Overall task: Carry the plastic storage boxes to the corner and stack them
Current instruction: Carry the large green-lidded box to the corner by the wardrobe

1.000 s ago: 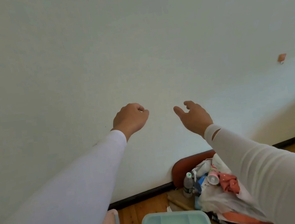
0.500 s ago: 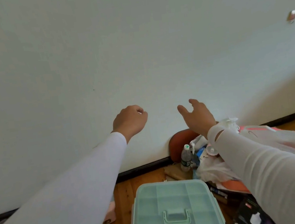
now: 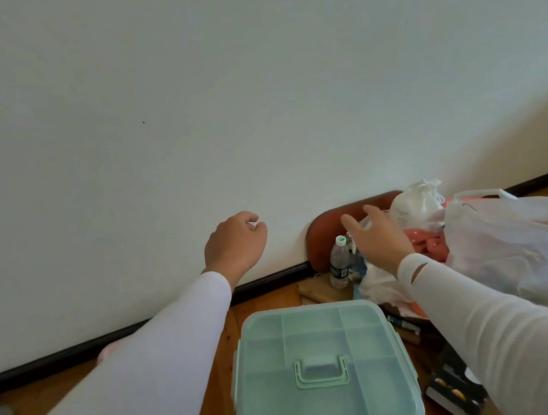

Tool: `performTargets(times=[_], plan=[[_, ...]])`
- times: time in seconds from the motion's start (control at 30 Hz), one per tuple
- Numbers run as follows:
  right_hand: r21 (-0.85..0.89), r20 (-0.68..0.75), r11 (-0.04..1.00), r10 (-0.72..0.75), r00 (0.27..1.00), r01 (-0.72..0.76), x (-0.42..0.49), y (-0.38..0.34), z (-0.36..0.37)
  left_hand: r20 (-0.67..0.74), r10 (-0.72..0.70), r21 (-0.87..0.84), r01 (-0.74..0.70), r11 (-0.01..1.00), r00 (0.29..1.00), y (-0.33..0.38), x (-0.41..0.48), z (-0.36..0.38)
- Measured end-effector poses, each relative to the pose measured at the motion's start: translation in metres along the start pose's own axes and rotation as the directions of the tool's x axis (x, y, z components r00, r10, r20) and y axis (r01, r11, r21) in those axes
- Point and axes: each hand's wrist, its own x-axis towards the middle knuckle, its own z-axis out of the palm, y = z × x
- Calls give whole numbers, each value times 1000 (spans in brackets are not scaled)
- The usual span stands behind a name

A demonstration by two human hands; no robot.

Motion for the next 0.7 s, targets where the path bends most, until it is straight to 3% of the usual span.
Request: performTargets(times=[0.47,0.7], plan=[[-47,37,993,111,993,-109,-11,77,61,118,-100,26,98,995,988,-63,-21,74],[-105,123,981,177,976,-165,-21,111,76,197,-191,53,184,981,962,-97,-36,104]])
